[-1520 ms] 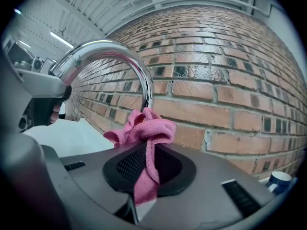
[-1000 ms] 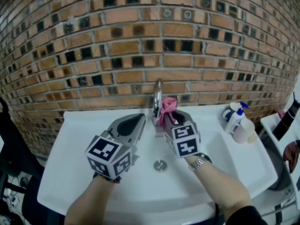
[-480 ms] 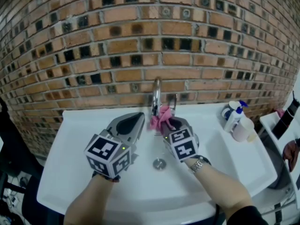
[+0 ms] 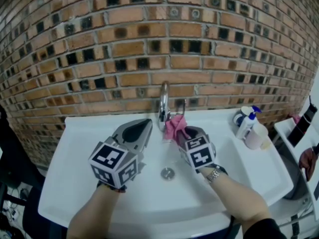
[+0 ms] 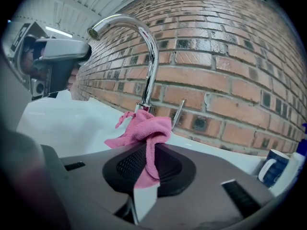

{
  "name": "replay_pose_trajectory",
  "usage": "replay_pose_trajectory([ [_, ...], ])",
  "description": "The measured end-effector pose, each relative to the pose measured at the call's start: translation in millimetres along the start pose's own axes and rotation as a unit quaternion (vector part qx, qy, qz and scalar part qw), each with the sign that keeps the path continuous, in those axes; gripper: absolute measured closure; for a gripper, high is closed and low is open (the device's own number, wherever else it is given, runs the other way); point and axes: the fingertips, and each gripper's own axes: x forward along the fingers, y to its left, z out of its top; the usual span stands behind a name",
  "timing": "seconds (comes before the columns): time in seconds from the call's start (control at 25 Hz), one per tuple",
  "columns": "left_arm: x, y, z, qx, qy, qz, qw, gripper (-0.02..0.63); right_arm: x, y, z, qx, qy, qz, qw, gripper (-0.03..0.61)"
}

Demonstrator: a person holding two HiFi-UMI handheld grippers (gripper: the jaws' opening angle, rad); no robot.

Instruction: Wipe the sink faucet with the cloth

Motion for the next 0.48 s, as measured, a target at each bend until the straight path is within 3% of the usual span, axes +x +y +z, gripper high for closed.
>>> replay_pose_trajectory([
  [0.48,-1,-1,1,0.001,-0.001,-0.001,1.0,0.609,-7,-55,-1,0.043,-0.004,-0.058,0.997,0.529],
])
